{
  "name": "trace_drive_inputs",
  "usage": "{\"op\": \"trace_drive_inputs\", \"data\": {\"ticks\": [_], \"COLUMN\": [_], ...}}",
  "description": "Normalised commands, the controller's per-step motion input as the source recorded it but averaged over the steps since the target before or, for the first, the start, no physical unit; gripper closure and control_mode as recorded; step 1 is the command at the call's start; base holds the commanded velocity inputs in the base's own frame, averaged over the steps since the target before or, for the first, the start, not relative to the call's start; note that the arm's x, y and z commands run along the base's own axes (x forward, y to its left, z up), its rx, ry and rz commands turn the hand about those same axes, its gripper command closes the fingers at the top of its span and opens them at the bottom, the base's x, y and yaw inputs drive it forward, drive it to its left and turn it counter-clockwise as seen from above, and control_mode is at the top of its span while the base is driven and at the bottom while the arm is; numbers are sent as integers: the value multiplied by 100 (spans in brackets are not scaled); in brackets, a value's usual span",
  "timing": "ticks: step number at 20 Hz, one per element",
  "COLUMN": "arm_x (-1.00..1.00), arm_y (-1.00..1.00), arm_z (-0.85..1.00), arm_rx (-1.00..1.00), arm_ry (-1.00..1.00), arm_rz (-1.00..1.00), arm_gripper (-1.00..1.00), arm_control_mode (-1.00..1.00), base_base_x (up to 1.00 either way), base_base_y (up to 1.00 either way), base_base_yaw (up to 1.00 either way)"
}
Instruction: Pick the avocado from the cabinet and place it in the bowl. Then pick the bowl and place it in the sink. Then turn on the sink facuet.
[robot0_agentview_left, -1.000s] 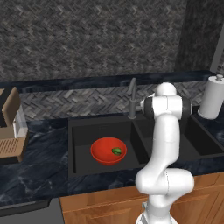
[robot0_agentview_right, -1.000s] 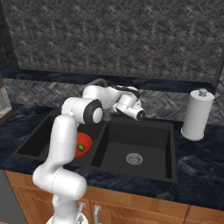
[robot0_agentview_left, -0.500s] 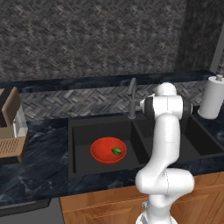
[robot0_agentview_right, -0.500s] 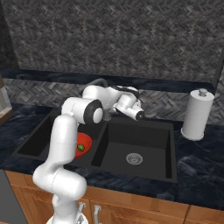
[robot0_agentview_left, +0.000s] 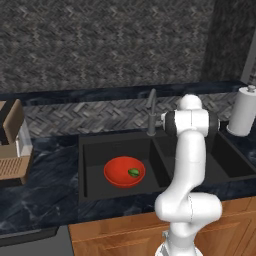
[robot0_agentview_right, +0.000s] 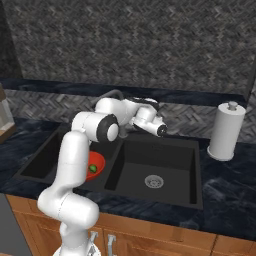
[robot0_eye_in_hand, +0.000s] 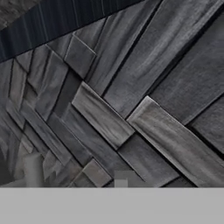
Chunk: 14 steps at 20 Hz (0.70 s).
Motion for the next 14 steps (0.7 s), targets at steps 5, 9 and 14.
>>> {"op": "trace_drive_inputs", "data": {"ticks": [5,9,14], "arm_x": [0,0,0], "arm_y": [-87,-93,-98], "arm_z": [-1,-7,-9], "arm_rx": [14,13,14], "arm_ry": [17,17,16], "arm_rz": [0,0,0], "arm_gripper": [100,100,100], "arm_control_mode": [-100,-100,-100], "base_base_x": [0,0,0], "base_base_y": [0,0,0], "base_base_yaw": [0,0,0]}}
